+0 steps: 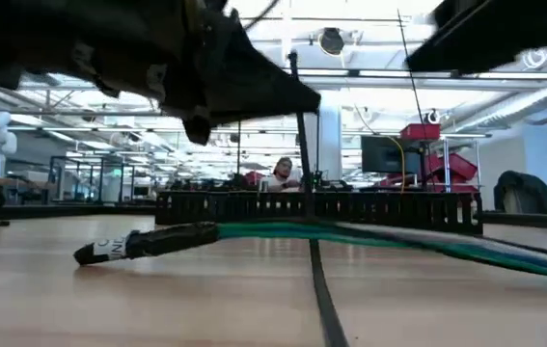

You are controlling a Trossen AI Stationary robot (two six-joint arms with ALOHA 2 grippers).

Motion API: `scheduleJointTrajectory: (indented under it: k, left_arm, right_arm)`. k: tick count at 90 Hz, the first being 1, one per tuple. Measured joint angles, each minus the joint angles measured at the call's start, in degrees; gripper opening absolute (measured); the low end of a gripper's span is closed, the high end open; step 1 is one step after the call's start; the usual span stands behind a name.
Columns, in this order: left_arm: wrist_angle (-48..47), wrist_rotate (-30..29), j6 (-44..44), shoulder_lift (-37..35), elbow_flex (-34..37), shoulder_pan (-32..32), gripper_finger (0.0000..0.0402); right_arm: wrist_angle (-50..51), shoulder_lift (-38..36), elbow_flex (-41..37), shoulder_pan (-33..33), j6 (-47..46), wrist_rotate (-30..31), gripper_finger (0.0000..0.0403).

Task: Ziptie cables
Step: Wrap the cable wires with the black zip tie

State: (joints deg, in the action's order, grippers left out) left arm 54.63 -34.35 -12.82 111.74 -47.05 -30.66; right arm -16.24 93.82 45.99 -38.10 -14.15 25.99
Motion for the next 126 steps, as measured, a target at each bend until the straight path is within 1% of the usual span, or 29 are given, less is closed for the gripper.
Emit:
scheduleJointTrajectory:
  k: [3, 7, 11, 14, 21, 33, 46, 50, 60, 68, 76, 85, 94, 126]
  left_arm:
    - [1.0, 0.0, 0.1, 0.0, 0.3, -0.2, 0.0]
    - [1.6, -0.1, -0.2, 0.0, 0.8, -0.3, 0.0]
    - [1.6, -0.2, -1.0, 0.0, 1.0, -0.2, 0.0]
    - [1.4, -0.2, -2.3, 0.0, 1.4, -0.2, 0.0]
    - [0.0, -1.2, -4.7, 0.6, 1.6, -0.2, 0.0]
    - [-1.9, -3.3, -5.2, 1.1, 1.7, -1.2, 0.0]
    - [-5.4, -4.4, -6.4, 1.1, 1.7, -1.2, 0.0]
    - [-6.1, -4.6, -7.1, 1.1, 1.7, -1.2, 0.0]
    - [-9.0, -4.7, -9.0, 1.1, 1.6, -1.0, 0.0]
    - [-10.3, -4.8, -10.5, 1.1, 1.6, -0.9, 0.0]
    - [-11.7, -5.0, -10.8, 1.1, 1.7, -0.9, 0.0]
    - [-11.9, -5.0, -10.8, 1.1, 1.7, -0.9, 0.0]
    - [-12.9, -5.1, -10.9, 1.1, 1.7, -0.8, 0.0]
    - [-13.6, -5.2, -10.9, 1.1, 1.7, -0.8, 0.0]
  right_arm:
    - [-3.1, 0.0, -0.4, 1.2, 0.2, -4.5, 0.013]
    - [-6.2, 0.0, -0.6, 2.5, 1.0, -9.0, 0.013]
    - [-7.8, 0.0, -0.7, 3.3, 1.2, -11.9, 0.013]
    - [-7.7, -0.1, -0.7, 3.7, 1.3, -12.6, 0.013]
    - [-5.3, 0.1, -0.7, 4.3, 0.3, -11.8, 0.013]
    - [-2.3, 2.8, -0.8, 4.2, -3.6, -8.1, 0.013]
    - [-4.3, 6.4, -0.8, 3.5, -5.1, -7.8, 0.013]
    - [-5.4, 7.1, -0.8, 3.5, -5.2, -6.8, 0.013]
    - [-6.8, 7.6, -0.8, 3.3, -4.8, -4.4, 0.013]
    - [-6.8, 7.5, -0.8, 3.3, -4.6, -4.2, 0.013]
    - [-6.1, 7.5, -0.8, 3.3, -5.1, -6.6, 0.013]
    - [-4.9, 7.5, -0.8, 3.2, -6.2, -11.4, 0.013]
    - [-6.1, 7.5, -0.8, 2.8, -6.2, -15.5, 0.013]
    - [-9.2, 7.5, -0.8, 2.5, -4.7, -15.5, 0.013]
